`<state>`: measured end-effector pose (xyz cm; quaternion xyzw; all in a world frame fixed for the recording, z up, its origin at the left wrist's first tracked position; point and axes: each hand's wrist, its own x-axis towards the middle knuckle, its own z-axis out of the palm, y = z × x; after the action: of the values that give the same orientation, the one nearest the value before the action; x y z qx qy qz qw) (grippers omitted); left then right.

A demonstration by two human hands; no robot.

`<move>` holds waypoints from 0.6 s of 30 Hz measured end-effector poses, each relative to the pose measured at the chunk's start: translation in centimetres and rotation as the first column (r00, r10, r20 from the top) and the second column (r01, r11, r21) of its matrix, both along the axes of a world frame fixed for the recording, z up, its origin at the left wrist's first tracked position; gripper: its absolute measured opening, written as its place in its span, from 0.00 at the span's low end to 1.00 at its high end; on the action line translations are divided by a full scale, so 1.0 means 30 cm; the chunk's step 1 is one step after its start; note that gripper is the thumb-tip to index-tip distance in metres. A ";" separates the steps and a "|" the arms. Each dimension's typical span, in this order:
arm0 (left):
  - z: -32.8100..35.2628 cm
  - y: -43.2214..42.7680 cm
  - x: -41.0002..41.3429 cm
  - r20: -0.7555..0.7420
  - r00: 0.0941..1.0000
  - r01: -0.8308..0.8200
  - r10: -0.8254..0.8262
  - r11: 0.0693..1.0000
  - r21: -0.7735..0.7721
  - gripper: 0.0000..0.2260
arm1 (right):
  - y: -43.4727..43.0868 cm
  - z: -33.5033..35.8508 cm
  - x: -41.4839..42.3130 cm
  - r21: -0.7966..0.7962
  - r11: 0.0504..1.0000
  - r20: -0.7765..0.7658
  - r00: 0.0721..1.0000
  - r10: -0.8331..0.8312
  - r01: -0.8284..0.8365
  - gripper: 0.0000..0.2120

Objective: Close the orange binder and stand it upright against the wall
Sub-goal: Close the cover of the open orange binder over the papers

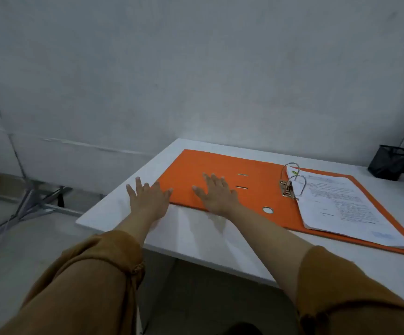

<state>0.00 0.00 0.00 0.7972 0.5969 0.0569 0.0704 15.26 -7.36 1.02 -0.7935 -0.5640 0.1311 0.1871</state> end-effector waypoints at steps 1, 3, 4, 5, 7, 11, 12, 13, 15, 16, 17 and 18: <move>0.000 0.001 -0.004 -0.037 0.999 -0.004 0.004 1.000 0.012 0.28 | 0.000 -0.007 -0.006 -0.024 1.000 0.015 1.000 0.014 -0.013 0.33; -0.012 0.016 -0.001 -0.056 0.998 0.006 -0.004 1.000 0.027 0.25 | 0.004 -0.020 -0.012 -0.086 0.996 0.032 0.999 0.039 -0.036 0.34; -0.014 0.018 -0.001 -0.045 0.999 0.008 -0.006 0.999 0.033 0.24 | 0.003 -0.028 -0.015 -0.107 0.993 0.030 0.998 0.049 -0.045 0.34; -0.017 0.021 0.005 -0.018 1.000 0.006 -0.006 1.000 0.026 0.23 | 0.006 -0.035 -0.017 -0.128 0.990 0.029 0.998 0.059 -0.055 0.35; -0.023 0.019 0.011 0.016 1.000 -0.019 0.019 1.000 0.017 0.22 | 0.006 -0.045 -0.022 -0.161 0.984 0.040 0.996 0.081 -0.073 0.35; -0.028 0.013 0.014 0.126 0.985 -0.119 0.121 0.993 -0.023 0.19 | 0.003 -0.059 -0.024 -0.195 0.976 0.105 0.987 0.119 -0.097 0.33; -0.026 0.012 0.016 0.141 0.982 -0.127 0.129 0.992 -0.018 0.18 | 0.003 -0.060 -0.025 -0.196 0.976 0.117 0.986 0.120 -0.096 0.32; -0.024 0.016 0.020 0.164 0.978 -0.132 0.132 0.991 -0.013 0.17 | 0.005 -0.059 -0.024 -0.197 0.976 0.124 0.985 0.120 -0.094 0.32; -0.015 0.020 0.027 0.227 0.963 -0.144 0.149 0.989 -0.037 0.16 | 0.009 -0.058 -0.025 -0.202 0.975 0.138 0.983 0.122 -0.093 0.31; -0.007 0.022 0.030 0.261 0.951 -0.152 0.165 0.986 -0.067 0.16 | 0.009 -0.055 -0.026 -0.208 0.973 0.146 0.981 0.127 -0.094 0.31; -0.005 0.026 0.035 0.293 0.939 -0.159 0.182 0.982 -0.101 0.16 | 0.009 -0.057 -0.027 -0.212 0.973 0.150 0.980 0.127 -0.094 0.31; -0.001 0.030 0.038 0.325 0.924 -0.167 0.202 0.977 -0.132 0.16 | 0.009 -0.058 -0.028 -0.213 0.973 0.153 0.980 0.128 -0.094 0.31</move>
<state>1.14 0.89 -0.03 0.7113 0.6506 0.1680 0.2062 14.44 -7.09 -0.73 -0.7837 -0.6049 0.1324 0.0493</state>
